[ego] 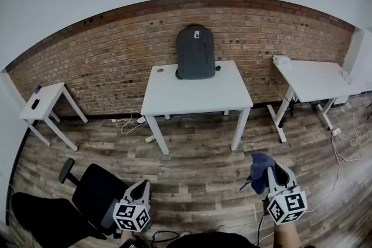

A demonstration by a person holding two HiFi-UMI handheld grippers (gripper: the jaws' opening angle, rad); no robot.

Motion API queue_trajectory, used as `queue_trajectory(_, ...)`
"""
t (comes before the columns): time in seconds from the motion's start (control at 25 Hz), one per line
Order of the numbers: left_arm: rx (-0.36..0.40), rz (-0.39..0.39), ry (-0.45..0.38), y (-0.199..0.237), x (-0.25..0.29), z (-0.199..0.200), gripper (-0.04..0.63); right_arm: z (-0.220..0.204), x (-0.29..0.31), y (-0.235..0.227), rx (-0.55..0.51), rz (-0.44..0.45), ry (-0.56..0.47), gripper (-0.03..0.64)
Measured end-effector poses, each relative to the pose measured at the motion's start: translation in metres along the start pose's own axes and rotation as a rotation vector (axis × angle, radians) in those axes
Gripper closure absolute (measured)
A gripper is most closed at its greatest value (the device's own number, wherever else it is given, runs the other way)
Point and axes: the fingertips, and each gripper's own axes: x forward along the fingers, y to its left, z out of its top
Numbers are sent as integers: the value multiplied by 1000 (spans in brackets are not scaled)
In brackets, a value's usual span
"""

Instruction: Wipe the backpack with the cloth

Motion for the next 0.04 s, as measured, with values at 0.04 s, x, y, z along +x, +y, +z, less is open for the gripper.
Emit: queue_trajectory(0.04,1,-2,-4,0,1,2,598,0,1,0,0,0,1,581)
